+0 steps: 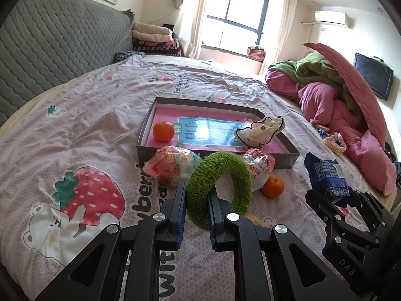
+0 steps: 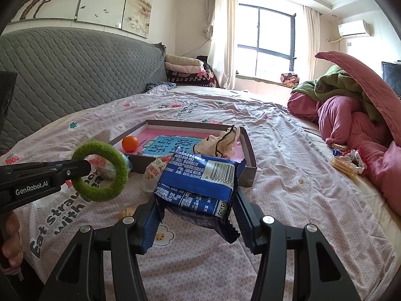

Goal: Organize objects
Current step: 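Lift the green ring with left gripper while right gripper carries packet toward box, then carry the ring and packet over the gray box with both grippers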

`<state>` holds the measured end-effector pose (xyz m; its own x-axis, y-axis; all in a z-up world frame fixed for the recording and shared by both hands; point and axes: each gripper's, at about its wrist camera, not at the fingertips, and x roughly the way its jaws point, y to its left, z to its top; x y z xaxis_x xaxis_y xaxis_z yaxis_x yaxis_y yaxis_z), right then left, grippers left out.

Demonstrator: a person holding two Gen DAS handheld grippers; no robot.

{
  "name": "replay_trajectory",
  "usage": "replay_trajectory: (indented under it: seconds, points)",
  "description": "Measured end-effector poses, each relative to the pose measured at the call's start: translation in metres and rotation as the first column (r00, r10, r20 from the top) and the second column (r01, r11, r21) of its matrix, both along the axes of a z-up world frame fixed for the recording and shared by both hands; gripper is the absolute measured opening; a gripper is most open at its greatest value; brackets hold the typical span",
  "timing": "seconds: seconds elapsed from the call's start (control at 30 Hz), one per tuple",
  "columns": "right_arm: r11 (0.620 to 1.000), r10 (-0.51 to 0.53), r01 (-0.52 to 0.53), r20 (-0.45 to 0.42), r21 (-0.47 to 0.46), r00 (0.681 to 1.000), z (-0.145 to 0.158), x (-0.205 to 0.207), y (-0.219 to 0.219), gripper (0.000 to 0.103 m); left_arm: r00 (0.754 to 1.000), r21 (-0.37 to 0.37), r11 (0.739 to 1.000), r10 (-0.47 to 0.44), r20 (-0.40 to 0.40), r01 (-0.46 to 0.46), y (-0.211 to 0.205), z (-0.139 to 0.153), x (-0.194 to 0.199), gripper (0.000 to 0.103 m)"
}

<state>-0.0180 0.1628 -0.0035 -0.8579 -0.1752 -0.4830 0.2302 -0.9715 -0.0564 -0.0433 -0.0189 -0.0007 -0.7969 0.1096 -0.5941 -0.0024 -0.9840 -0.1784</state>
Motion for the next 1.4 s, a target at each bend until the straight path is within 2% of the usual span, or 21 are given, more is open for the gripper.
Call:
replay_trajectory:
  seconds: [0.4, 0.83, 1.27, 1.4]
  points:
    - [1.000, 0.000, 0.000, -0.019, 0.010, 1.000, 0.006, -0.004, -0.001, 0.055, 0.998, -0.031, 0.999, -0.011, -0.054, 0.009, 0.005, 0.006, 0.006, 0.015]
    - [0.999, 0.007, -0.006, -0.027, 0.039, 1.000, 0.017, -0.010, -0.007, 0.055, 0.998, -0.025, 1.000, 0.007, -0.068, -0.008, -0.002, 0.010, 0.002, 0.015]
    - [0.998, 0.003, 0.000, -0.058, 0.060, 0.998, 0.045, -0.012, -0.007, 0.055, 0.996, -0.019, 1.000, 0.015, -0.084, -0.017, -0.006, 0.026, 0.002, 0.015]
    - [1.000, 0.014, -0.013, -0.045, 0.024, 0.999, 0.053, -0.017, -0.004, 0.055, 0.996, -0.026, 0.999, 0.024, -0.085, -0.026, -0.007, 0.031, 0.002, 0.015]
